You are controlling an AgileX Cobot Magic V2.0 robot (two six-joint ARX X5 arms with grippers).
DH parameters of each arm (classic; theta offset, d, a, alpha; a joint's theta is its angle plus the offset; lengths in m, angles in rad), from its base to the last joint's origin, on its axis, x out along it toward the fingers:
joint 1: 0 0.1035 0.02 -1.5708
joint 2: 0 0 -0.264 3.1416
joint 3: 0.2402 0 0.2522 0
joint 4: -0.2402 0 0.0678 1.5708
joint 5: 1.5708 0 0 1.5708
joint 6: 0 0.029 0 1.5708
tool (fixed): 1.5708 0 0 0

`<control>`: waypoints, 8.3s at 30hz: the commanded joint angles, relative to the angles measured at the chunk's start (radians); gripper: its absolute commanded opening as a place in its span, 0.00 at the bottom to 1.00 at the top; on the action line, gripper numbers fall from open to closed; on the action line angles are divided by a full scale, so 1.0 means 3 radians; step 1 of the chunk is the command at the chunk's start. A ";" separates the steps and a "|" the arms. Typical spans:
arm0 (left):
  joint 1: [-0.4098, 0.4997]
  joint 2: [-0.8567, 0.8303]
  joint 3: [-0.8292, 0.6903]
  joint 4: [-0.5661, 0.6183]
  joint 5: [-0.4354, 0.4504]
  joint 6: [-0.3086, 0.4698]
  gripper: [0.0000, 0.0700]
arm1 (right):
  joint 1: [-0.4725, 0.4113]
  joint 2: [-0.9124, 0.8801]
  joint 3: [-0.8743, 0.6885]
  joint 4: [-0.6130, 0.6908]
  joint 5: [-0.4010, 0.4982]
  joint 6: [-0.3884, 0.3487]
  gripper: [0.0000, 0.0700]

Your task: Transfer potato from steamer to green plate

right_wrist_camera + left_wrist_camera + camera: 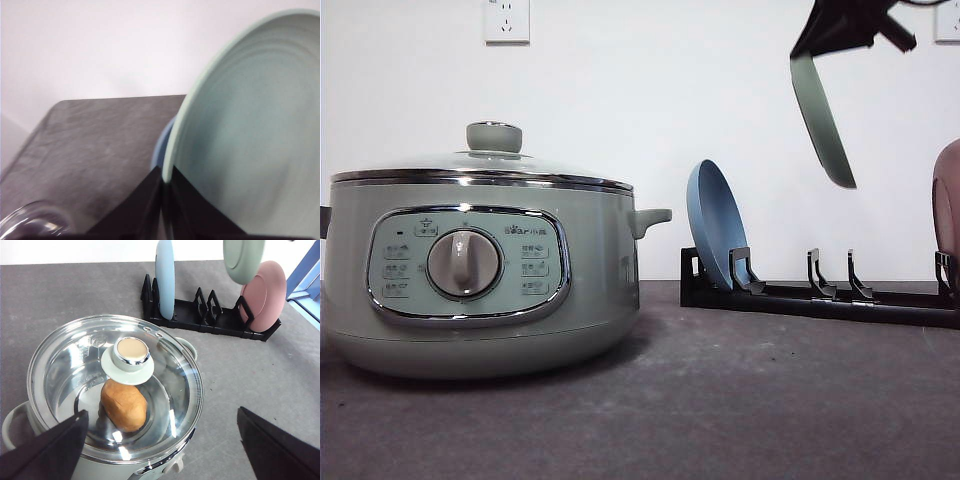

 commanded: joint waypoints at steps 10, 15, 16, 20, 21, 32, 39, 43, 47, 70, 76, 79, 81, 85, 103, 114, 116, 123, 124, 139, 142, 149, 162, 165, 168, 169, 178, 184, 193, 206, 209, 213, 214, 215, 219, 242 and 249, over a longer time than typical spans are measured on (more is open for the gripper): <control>-0.0011 0.0020 0.0070 0.0041 0.0018 0.0050 0.87 | 0.0381 -0.0699 0.0089 -0.1029 0.0184 -0.0789 0.01; -0.0011 0.0020 0.0070 0.0041 0.0018 0.0056 0.87 | 0.0723 -0.0927 0.0089 -0.1759 0.0618 -0.1230 0.01; -0.0011 0.0020 0.0070 0.0041 0.0018 0.0056 0.87 | 0.0817 -0.0953 0.0089 -0.1905 0.0745 -0.1310 0.01; -0.0011 0.0020 0.0070 0.0043 0.0018 0.0056 0.87 | 0.1255 -0.0984 0.0082 -0.2446 0.1238 -0.1514 0.01; -0.0011 0.0020 0.0070 0.0044 0.0018 0.0056 0.87 | 0.1365 -0.0983 0.0072 -0.2534 0.1345 -0.1534 0.01; -0.0011 0.0020 0.0070 0.0044 0.0018 0.0056 0.87 | 0.2430 -0.0983 -0.0783 -0.2601 0.2044 -0.1319 0.01; -0.0011 0.0020 0.0070 0.0045 0.0017 0.0056 0.87 | 0.2884 -0.0943 -0.1512 -0.2214 0.2277 -0.1178 0.01; -0.0011 0.0020 0.0070 0.0045 0.0017 0.0056 0.87 | 0.3092 -0.0846 -0.1755 -0.2025 0.2386 -0.1136 0.01; -0.0011 0.0020 0.0070 0.0045 0.0017 0.0056 0.87 | 0.3307 -0.0671 -0.1887 -0.1870 0.2396 -0.1066 0.01; -0.0011 0.0020 0.0070 0.0041 0.0017 0.0056 0.87 | 0.3629 0.0154 -0.2194 -0.1372 0.2491 -0.0716 0.04; -0.0011 0.0020 0.0070 0.0041 0.0017 0.0056 0.87 | 0.3627 0.0150 -0.2209 -0.1376 0.2506 -0.0691 0.58; -0.0011 0.0020 0.0070 0.0041 0.0017 0.0056 0.87 | 0.3627 0.0117 -0.2184 -0.1457 0.2506 -0.0690 0.61; -0.0011 0.0020 0.0070 0.0041 0.0017 0.0056 0.87 | 0.3627 0.0043 -0.2142 -0.1539 0.2507 -0.0690 0.61; -0.0011 0.0020 0.0070 0.0041 0.0017 0.0056 0.87 | 0.3627 -0.0261 -0.2016 -0.1678 0.2508 -0.0693 0.61; -0.0011 0.0020 0.0070 0.0041 0.0017 0.0054 0.87 | 0.2568 -0.1528 -0.0901 -0.1697 0.1586 -0.0899 0.60; -0.0011 0.0020 0.0070 0.0038 0.0017 0.0045 0.87 | 0.1419 -0.1571 -0.0874 -0.1662 -0.0439 -0.1084 0.60; -0.0011 0.0020 0.0070 0.0038 0.0017 0.0045 0.87 | 0.1290 -0.1572 -0.0874 -0.1668 -0.0437 -0.1100 0.60; -0.0011 0.0021 0.0070 0.0037 0.0017 0.0040 0.87 | 0.1154 -0.1573 -0.0874 -0.1671 -0.0425 -0.1161 0.60; -0.0011 0.0022 0.0070 0.0037 0.0016 0.0033 0.87 | 0.1154 -0.1573 -0.0874 -0.1671 -0.0426 -0.1161 0.60; -0.0404 0.0958 0.1038 -0.0362 -0.0316 -0.0041 0.85 | 0.1154 -0.1573 -0.0874 -0.1672 -0.0425 -0.1173 0.60; -0.0515 0.1341 0.1420 -0.0649 -0.0519 0.0021 0.85 | 0.1154 -0.1573 -0.0874 -0.1675 -0.0425 -0.1173 0.60; -0.0755 0.2175 0.2153 -0.1195 -0.0955 0.0156 0.85 | 0.1154 -0.1573 -0.0874 -0.1687 -0.0413 -0.1174 0.60; -0.1112 0.3092 0.2752 -0.1399 -0.1534 0.0222 0.85 | 0.1154 -0.1573 -0.0874 -0.1689 -0.0400 -0.1174 0.60; -0.1154 0.3210 0.2752 -0.1436 -0.1573 0.0231 0.85 | 0.1154 -0.1573 -0.0874 -0.1689 -0.0400 -0.1174 0.60; -0.1185 0.3301 0.2752 -0.1444 -0.1591 0.0233 0.85 | 0.1154 -0.1573 -0.0874 -0.1689 -0.0400 -0.1174 0.60; -0.1194 0.3327 0.2752 -0.1443 -0.1600 0.0234 0.85 | 0.1154 -0.1573 -0.0874 -0.1689 -0.0400 -0.1174 0.60; -0.1227 0.3497 0.2752 -0.1475 -0.1610 0.0231 0.84 | 0.1154 -0.1573 -0.0874 -0.1687 -0.0400 -0.1175 0.60; -0.1233 0.3515 0.2752 -0.1494 -0.1631 0.0229 0.72 | 0.1154 -0.1573 -0.0874 -0.1687 -0.0398 -0.1187 0.60; -0.1233 0.3561 0.2752 -0.1550 -0.1634 0.0219 0.66 | 0.1154 -0.1573 -0.0874 -0.1686 -0.0398 -0.1187 0.60; -0.1233 0.3585 0.2752 -0.1591 -0.1635 0.0216 0.29 | 0.1154 -0.1573 -0.0874 -0.1685 -0.0398 -0.1190 0.60; -0.1233 0.3584 0.2752 -0.1622 -0.1634 0.0216 0.15 | 0.1154 -0.1573 -0.0874 -0.1685 -0.0397 -0.1190 0.60; -0.1233 0.3582 0.2752 -0.1643 -0.1635 0.0217 0.00 | 0.1154 -0.1573 -0.0874 -0.1682 -0.0398 -0.1190 0.60; -0.1233 0.3581 0.2753 -0.1645 -0.1635 0.0217 0.00 | 0.1154 -0.1573 -0.0874 -0.1678 -0.0398 -0.1190 0.60; -0.1233 0.3577 0.2754 -0.1645 -0.1635 0.0217 0.00 | 0.1154 -0.1573 -0.0874 -0.1674 -0.0398 -0.1189 0.60; -0.1232 0.3550 0.2783 -0.1640 -0.1635 0.0219 0.00 | 0.1154 -0.1573 -0.0874 -0.1671 -0.0398 -0.1187 0.60; -0.0746 0.2736 0.3071 -0.1753 -0.1983 0.0187 0.00 | 0.1154 -0.1573 -0.0874 -0.1659 -0.0397 -0.1138 0.60; -0.0354 0.2551 0.3070 -0.1893 -0.2057 0.0179 0.00 | 0.1154 -0.1571 -0.0874 -0.1659 -0.0386 -0.1110 0.60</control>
